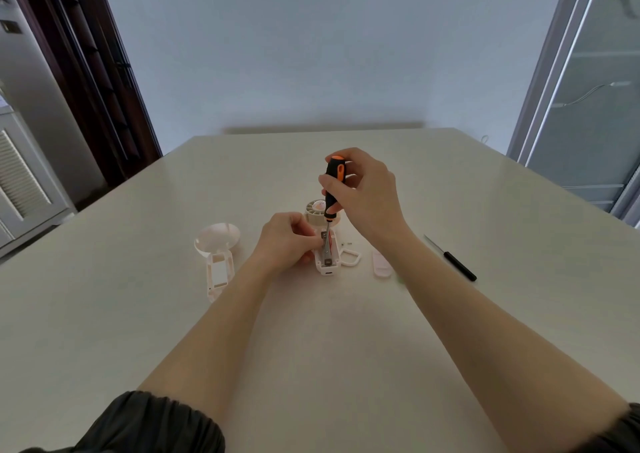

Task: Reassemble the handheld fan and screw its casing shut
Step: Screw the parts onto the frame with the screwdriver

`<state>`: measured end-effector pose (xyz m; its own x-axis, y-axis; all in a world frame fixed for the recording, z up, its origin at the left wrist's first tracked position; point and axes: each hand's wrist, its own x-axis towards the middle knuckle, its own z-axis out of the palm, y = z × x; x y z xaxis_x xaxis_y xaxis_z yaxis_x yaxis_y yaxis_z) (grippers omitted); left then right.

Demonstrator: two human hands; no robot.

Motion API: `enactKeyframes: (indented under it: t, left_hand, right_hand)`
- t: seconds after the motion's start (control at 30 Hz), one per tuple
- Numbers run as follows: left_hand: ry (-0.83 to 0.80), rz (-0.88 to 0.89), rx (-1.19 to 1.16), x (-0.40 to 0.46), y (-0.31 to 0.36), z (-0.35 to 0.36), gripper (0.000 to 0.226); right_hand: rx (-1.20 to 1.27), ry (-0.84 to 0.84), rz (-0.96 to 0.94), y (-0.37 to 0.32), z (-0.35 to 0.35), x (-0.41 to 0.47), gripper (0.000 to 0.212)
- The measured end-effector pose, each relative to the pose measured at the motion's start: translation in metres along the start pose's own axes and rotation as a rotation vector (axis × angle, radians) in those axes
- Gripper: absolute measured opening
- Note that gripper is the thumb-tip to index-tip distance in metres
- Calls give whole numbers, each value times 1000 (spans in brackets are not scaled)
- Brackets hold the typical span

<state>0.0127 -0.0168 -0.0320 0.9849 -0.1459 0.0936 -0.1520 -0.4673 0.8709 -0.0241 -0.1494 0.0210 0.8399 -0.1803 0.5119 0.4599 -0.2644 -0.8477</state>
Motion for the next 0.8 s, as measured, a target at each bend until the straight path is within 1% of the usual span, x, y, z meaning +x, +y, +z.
enactKeyframes:
  t: [0.3, 0.43, 0.8]
  left_hand:
    - [4, -8, 5, 0, 0, 1, 18]
    - [13, -4, 14, -1, 1, 1, 19]
    - [10, -1, 14, -1, 1, 1, 17]
  right_hand:
    - [-63, 5, -39, 0, 0, 1, 21]
    - [-17, 2, -21, 0, 0, 0, 21]
    - [-61, -2, -68, -2, 2, -1, 19]
